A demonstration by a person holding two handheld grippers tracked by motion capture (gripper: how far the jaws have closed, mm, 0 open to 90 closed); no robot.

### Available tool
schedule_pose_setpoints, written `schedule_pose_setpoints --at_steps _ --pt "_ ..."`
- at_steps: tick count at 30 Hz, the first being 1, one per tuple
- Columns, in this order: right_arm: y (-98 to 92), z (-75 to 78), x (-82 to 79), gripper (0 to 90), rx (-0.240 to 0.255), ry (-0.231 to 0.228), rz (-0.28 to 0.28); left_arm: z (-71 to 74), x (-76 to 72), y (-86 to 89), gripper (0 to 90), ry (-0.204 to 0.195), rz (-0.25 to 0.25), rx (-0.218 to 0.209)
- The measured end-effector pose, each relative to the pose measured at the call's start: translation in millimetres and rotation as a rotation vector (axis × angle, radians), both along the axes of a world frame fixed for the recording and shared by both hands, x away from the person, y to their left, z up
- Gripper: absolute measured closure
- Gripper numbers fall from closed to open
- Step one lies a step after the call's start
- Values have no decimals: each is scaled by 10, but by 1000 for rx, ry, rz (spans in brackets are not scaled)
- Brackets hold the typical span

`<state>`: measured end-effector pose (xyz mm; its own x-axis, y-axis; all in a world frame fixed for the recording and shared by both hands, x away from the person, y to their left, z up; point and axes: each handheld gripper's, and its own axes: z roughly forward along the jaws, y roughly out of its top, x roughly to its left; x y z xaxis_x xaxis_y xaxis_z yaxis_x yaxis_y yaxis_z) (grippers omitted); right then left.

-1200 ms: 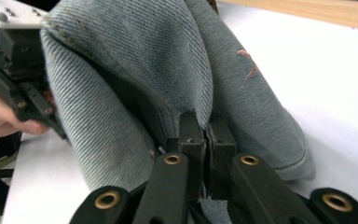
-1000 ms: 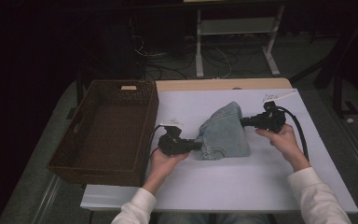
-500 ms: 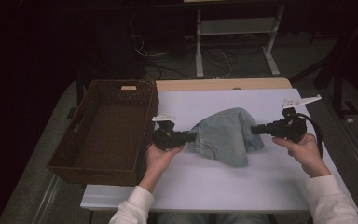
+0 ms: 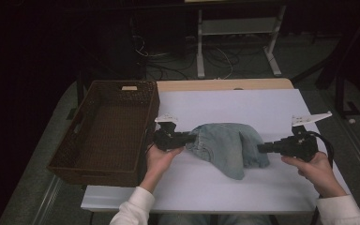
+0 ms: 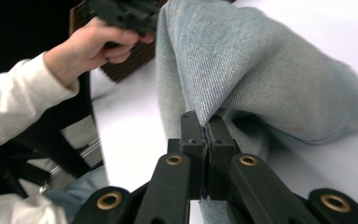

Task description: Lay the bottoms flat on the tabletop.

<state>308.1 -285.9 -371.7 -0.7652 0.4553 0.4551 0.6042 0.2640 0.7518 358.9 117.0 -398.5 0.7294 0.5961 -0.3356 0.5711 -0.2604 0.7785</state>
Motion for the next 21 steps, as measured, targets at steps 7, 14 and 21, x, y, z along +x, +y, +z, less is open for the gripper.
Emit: schedule_pose_setpoints --at_steps 7,14,21 --pt "201 -93 -144 881 5 29 83 -70 19 -1 735 9 5 9" --pt "445 -246 -172 881 0 71 148 -150 43 11 725 26 18 14" --pt "705 -373 -213 881 -33 104 207 -206 47 28 712 35 25 2"
